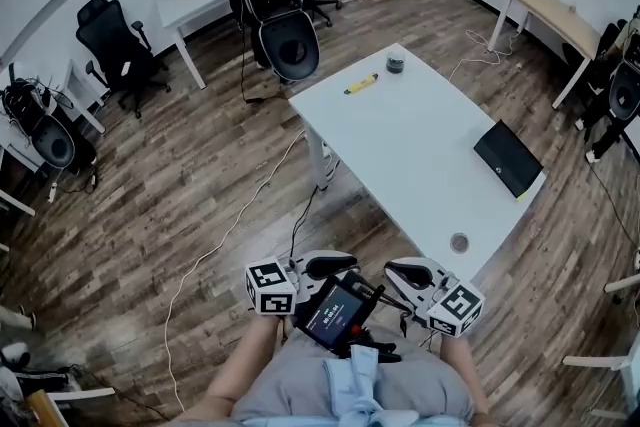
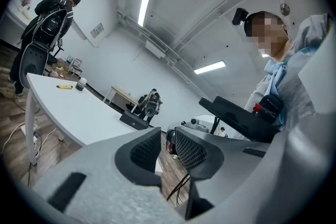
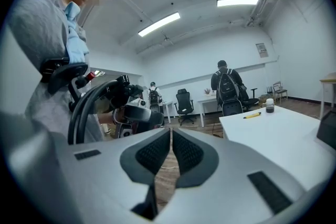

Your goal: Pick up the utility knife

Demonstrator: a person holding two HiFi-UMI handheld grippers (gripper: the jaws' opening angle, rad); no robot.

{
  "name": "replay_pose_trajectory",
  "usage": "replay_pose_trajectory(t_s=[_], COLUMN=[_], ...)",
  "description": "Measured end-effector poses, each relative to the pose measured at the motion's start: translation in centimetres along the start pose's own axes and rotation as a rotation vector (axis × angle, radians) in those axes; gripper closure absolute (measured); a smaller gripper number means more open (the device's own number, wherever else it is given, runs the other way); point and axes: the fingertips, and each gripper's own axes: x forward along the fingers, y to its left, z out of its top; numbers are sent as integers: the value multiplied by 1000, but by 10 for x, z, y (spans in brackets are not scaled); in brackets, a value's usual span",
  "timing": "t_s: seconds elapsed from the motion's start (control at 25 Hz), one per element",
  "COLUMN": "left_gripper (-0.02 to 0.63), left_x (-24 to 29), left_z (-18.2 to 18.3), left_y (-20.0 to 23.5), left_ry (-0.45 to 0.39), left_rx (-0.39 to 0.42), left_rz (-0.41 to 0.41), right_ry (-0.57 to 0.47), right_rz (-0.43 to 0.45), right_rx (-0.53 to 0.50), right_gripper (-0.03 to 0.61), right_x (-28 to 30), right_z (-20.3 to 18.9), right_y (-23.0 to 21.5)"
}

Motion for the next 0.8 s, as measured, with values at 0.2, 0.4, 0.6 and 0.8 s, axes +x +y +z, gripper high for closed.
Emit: replay_pose_trajectory(t_s=[0.2,0.4,0.6,0.8], left_gripper=[536,537,535,535], left_x=[0,-2,-13,-28], left_z=[1,8,29,52], left_y=[13,34,67,114], left_ry=[2,8,-5,-26], left_rx=[-8,-15,-22,-37], left_rz=[16,16,24,47], right_ry=[-3,4,19,32], right_rz=[10,11,11,20], right_rx=[8,19,22,25], right_gripper=[548,548,548,548], right_x=[10,28,58,100], right_z=[-1,1,9,21], right_y=[-8,-21,-43,-68])
